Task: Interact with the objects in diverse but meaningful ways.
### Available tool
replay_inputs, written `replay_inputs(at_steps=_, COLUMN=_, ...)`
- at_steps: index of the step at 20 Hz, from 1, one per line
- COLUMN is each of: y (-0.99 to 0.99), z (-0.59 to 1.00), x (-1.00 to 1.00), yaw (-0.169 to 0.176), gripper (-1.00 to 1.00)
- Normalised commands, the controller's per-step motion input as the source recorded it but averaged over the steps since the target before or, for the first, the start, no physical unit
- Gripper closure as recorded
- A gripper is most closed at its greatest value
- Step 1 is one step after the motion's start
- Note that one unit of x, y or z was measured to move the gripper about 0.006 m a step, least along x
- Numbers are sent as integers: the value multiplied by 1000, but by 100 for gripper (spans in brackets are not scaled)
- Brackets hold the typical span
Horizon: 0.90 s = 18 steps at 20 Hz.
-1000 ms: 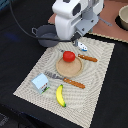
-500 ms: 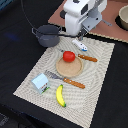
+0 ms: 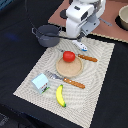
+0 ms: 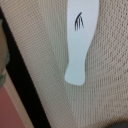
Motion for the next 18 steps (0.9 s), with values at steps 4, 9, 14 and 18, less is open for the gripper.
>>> replay_inputs(at_steps=4, y=466, z=-234, x=175, yaw=0, gripper=-100)
replay_inputs(at_steps=9, y=418, z=-230, x=78, yaw=0, gripper=-100)
replay_inputs(at_steps=14, y=234, z=-185, x=36, yaw=0, gripper=-100)
replay_inputs(at_steps=18, y=154, z=-61, x=64, yaw=0, gripper=-100)
